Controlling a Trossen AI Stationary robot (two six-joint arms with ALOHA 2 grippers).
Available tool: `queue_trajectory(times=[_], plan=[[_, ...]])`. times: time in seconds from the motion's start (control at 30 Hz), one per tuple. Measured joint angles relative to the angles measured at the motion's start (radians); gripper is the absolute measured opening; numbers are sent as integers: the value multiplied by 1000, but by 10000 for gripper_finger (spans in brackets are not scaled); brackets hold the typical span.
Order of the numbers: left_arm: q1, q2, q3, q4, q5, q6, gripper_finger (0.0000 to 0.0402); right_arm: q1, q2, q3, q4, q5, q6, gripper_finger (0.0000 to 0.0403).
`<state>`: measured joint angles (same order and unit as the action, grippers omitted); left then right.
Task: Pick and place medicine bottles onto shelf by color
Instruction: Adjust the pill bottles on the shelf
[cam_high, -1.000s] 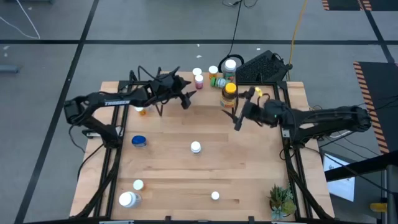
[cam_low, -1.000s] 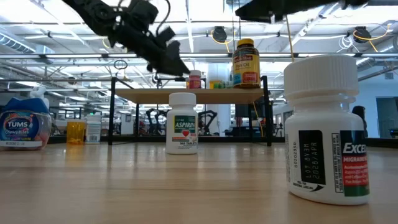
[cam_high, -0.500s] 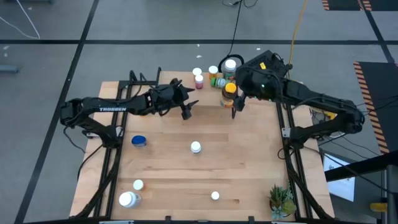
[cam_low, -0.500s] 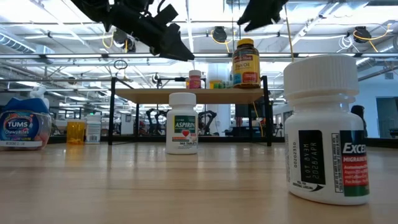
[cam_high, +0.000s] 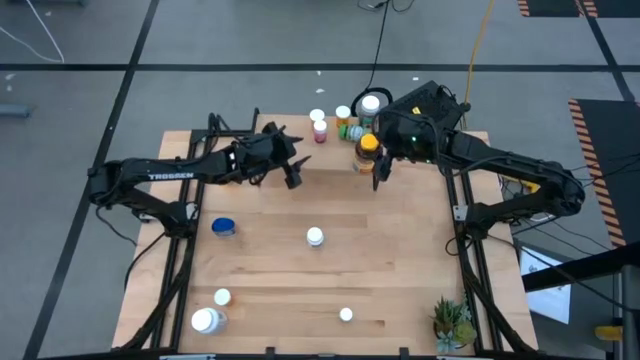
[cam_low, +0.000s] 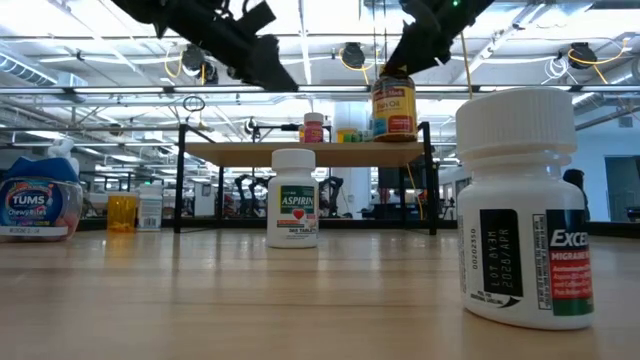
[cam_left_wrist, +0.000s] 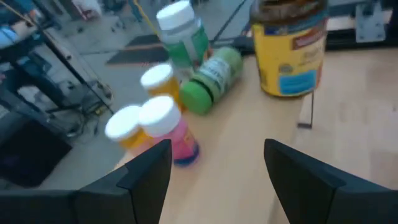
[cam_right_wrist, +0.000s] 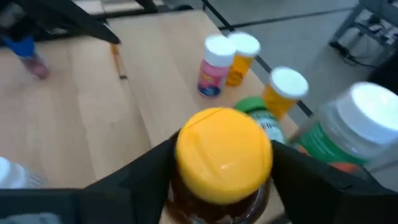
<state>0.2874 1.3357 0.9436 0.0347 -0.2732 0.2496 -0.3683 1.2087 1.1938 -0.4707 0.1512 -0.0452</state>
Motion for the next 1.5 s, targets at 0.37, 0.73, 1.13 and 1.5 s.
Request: queue_trajectory(times=[0.37, 0.73, 1.13, 1.5], plan=[[0, -110, -4, -119, -130, -6, 257, 0, 136, 94, 101, -81, -34, 200], [-2, -144, -2, -139, -139, -26, 257, -3, 457, 453, 14, -180, -127, 206], [0, -143, -2, -183, -139, -45, 257, -45, 512, 457, 44, -194, -159, 223], [0, -143, -2, -201, -139, -57, 257, -49, 432, 452, 27, -205, -205, 319]])
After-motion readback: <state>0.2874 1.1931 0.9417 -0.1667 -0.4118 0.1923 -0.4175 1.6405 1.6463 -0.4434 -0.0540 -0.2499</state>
